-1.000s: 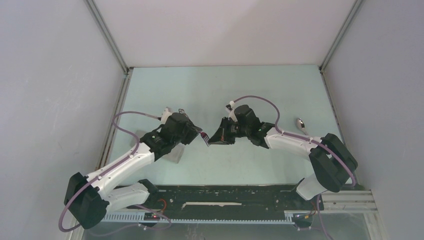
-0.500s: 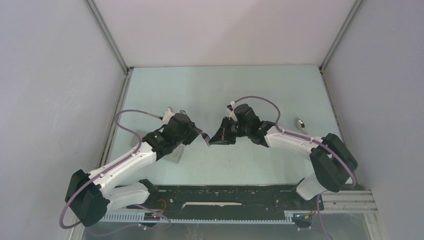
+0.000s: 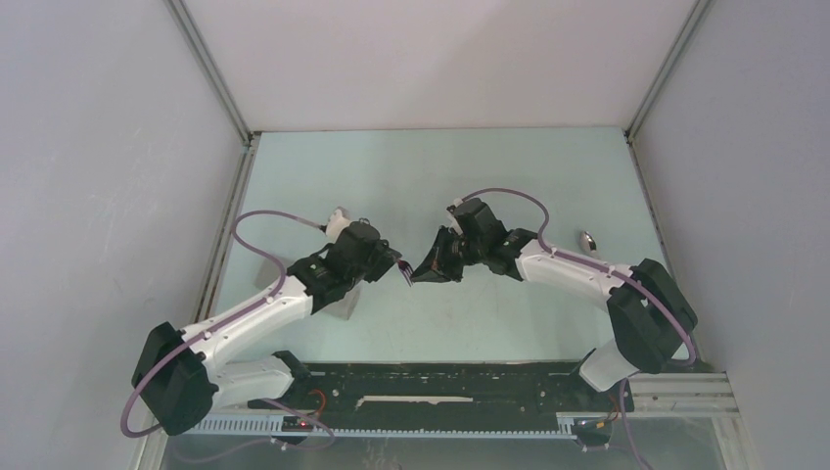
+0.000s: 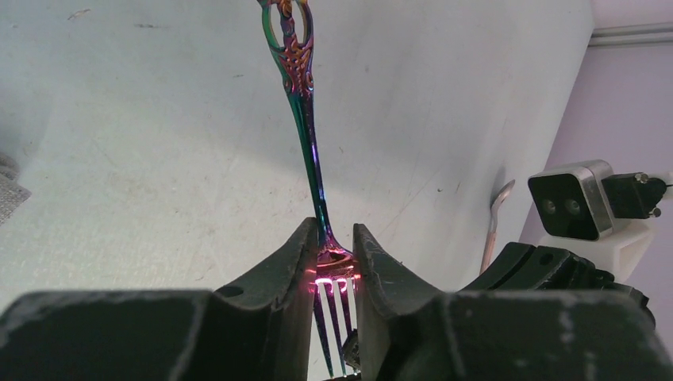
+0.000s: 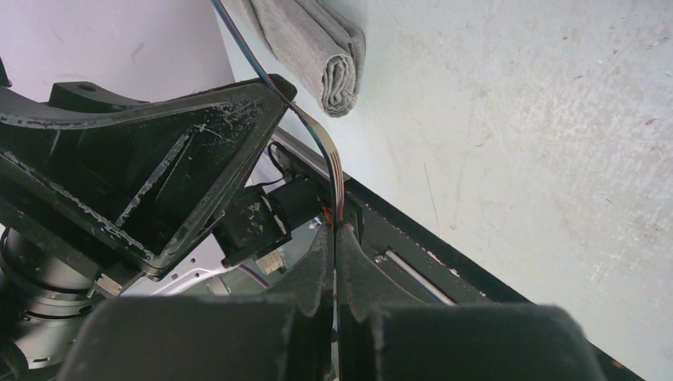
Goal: Fold the napkin into a case and place the utensils inside
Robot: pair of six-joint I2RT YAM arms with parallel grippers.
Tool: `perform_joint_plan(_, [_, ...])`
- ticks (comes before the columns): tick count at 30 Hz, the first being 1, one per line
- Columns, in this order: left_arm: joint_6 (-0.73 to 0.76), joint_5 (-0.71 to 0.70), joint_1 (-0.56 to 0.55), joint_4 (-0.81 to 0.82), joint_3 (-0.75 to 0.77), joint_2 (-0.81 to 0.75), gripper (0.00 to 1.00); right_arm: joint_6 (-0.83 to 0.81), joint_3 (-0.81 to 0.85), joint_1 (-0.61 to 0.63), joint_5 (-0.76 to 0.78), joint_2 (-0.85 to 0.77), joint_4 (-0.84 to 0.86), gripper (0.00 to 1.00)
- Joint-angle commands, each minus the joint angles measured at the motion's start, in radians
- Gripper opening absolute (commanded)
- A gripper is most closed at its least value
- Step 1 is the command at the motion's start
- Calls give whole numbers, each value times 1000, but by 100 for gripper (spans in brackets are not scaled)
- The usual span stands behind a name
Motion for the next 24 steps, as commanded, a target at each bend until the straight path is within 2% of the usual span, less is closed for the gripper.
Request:
perform_joint_plan(1, [28, -43, -11, 30, 10, -1, 27, 9, 55, 10, 43, -6, -35, 0])
perform_joint_plan(24, [29, -50, -11, 36, 9, 18, 25, 36, 55, 27, 45, -28, -11, 0])
